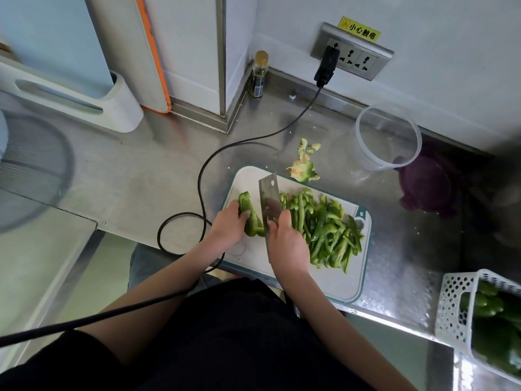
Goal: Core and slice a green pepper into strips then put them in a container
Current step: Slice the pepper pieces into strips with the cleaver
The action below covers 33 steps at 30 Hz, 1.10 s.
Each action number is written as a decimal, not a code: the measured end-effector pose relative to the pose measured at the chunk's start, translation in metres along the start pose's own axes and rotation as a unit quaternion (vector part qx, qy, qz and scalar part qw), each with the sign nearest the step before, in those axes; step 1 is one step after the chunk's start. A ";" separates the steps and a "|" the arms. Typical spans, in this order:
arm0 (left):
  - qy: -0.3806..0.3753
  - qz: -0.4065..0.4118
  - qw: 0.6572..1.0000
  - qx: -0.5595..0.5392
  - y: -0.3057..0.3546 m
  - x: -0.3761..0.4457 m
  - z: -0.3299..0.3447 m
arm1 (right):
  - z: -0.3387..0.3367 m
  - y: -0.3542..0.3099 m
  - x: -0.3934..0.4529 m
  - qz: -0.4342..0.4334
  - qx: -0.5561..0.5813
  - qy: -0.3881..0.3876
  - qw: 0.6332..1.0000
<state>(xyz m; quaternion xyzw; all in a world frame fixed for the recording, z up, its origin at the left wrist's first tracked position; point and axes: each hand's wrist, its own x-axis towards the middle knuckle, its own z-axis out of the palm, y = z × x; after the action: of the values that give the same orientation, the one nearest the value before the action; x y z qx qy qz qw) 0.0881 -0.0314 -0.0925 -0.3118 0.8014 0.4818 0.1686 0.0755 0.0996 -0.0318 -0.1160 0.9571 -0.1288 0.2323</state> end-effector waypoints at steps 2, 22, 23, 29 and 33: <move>-0.002 0.001 1.000 0.003 0.000 0.000 0.000 | 0.002 -0.001 0.001 -0.008 -0.023 -0.005 1.000; -0.008 -0.004 0.999 0.040 -0.001 -0.001 -0.003 | 0.008 -0.024 0.041 -0.060 -0.108 -0.043 0.991; -0.010 -0.013 1.000 0.027 -0.002 0.000 -0.003 | 0.007 -0.017 0.039 -0.063 -0.114 -0.052 0.990; -0.077 -0.009 0.997 0.012 0.002 0.005 -0.015 | -0.001 0.024 0.008 0.029 -0.002 -0.008 1.000; -0.086 0.019 0.996 0.032 0.006 0.005 -0.015 | -0.013 0.027 0.005 0.055 0.140 0.055 0.987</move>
<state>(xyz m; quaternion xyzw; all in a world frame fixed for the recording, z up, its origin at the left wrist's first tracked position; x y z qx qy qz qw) 0.0812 -0.0443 -0.0838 -0.2486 0.8046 0.4843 0.2372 0.0606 0.1258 -0.0313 -0.0224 0.9460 -0.2547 0.1995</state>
